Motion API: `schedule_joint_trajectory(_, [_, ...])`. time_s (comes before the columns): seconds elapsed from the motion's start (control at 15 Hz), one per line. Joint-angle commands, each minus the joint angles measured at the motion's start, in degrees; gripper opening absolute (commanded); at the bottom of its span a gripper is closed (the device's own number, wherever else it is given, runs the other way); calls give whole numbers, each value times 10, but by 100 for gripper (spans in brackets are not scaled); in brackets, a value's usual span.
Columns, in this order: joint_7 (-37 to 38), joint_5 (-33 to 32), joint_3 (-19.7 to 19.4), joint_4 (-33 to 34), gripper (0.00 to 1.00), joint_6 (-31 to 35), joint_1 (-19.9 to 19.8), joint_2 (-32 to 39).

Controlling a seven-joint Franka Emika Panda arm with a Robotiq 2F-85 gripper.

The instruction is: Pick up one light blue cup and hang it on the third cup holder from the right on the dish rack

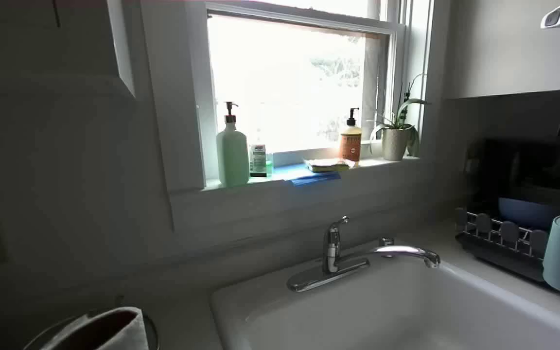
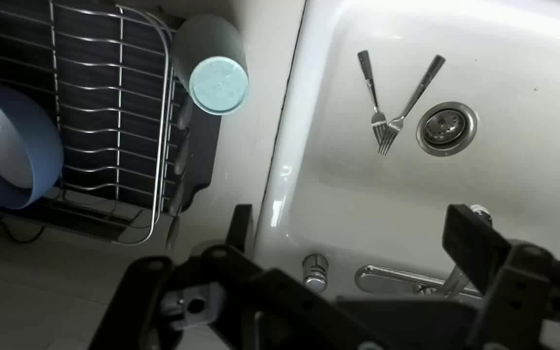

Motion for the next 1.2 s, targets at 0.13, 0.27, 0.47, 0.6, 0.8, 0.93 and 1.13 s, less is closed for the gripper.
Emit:
schedule_joint_trajectory(0.13, [3, -2, -4, 1, 100, -2, 5, 0])
schedule_joint_trajectory(0.27, [3, -2, -4, 1, 100, -2, 5, 0])
schedule_joint_trajectory(0.47, [59, 16, -12, -20, 100, 28, -5, 40])
schedule_joint_trajectory(0.6, [112, 27, -12, -49, 100, 62, -13, 68])
schedule_joint_trajectory(0.8, [177, 31, -10, -83, 100, 121, -27, 111])
schedule_joint_trajectory(0.93, [208, 19, -6, -97, 100, 151, -37, 137])
schedule_joint_trajectory(1.13, [221, -26, -2, -98, 100, 141, -57, 169])
